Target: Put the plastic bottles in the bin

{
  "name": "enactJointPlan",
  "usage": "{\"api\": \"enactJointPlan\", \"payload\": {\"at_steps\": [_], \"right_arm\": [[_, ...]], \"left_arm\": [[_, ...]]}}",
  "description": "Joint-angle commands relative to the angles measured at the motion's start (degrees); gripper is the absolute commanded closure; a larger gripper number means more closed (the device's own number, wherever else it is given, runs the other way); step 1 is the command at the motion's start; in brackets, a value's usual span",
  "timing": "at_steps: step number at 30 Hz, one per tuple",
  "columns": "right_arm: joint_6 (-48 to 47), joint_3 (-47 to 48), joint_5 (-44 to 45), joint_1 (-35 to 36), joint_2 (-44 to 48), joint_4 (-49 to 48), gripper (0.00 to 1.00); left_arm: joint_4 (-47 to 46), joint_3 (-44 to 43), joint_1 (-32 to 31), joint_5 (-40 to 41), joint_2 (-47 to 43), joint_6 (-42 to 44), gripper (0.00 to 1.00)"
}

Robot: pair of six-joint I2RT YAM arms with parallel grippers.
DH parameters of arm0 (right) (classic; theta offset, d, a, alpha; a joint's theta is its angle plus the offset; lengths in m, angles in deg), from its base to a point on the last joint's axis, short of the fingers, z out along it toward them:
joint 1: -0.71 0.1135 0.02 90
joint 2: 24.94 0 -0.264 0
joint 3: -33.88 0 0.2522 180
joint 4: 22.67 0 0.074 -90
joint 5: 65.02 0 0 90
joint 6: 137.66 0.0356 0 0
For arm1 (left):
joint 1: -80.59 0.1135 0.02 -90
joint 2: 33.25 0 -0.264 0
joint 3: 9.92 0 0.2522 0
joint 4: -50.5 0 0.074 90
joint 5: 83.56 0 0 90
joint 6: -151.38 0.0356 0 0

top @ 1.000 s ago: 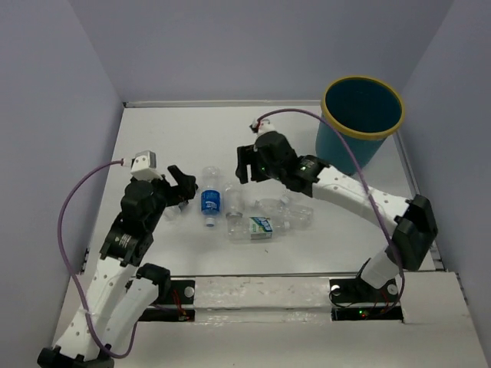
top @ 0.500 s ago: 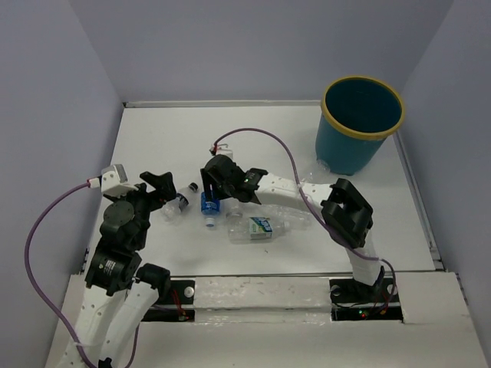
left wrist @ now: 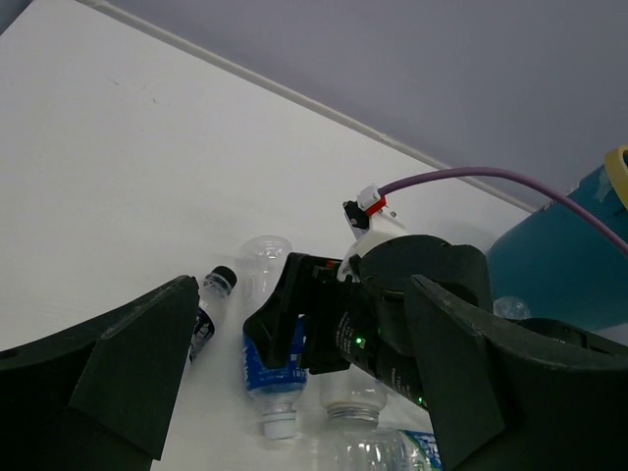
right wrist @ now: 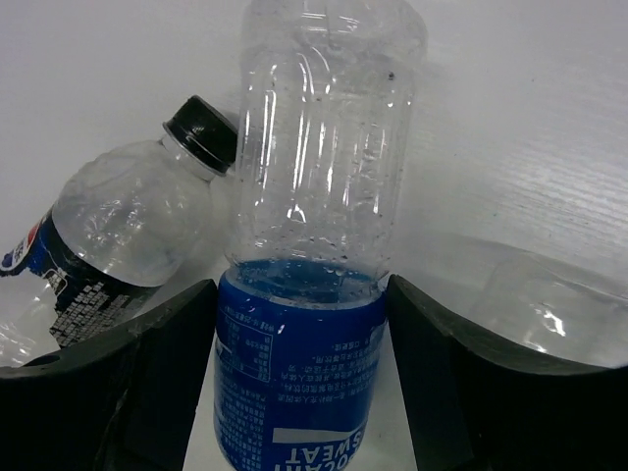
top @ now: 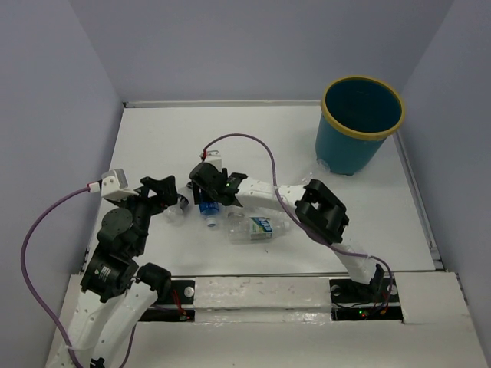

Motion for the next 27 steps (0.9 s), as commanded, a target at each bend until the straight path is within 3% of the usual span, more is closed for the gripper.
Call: {"api": "enactJointPlan", "payload": {"at_steps": [1,5,11,16,23,27], "right_arm": [[1.59,3.13,4.69,1.08,-0.45,2.06,0.26],[1.77,3.57,6.1,1.08,-1.42,2.33,0.28],[2.12,5.15,7.07,1.08,-0.81,2.15,0.57],[1.15,5.16,9.7,1.08,4.03,1.89,0.67],[-4.02,-3.36,13.74,1.08,20.62,-4.09,0.7],[-10.87,-9.67,17.44,-2.25,35.88,-5.75,0.71]], "left_arm": [[-0.88,-1.3,-1.24,2.1,-0.59,-0.22,0.05],[-0.79,-1.39,-1.68,2.36,-0.68,-0.22,0.05],[-0.79,-1.3,-1.77,2.63,-0.15,-0.31,0.05],[-0.7,-1.21,-1.77,3.15,0.55,-0.48,0.05],[-0.27,-0.86,-1.77,4.12,0.64,-1.88,0.05],[1.75,-1.82,-1.77,1.93,6.24,-3.38,0.05]]}}
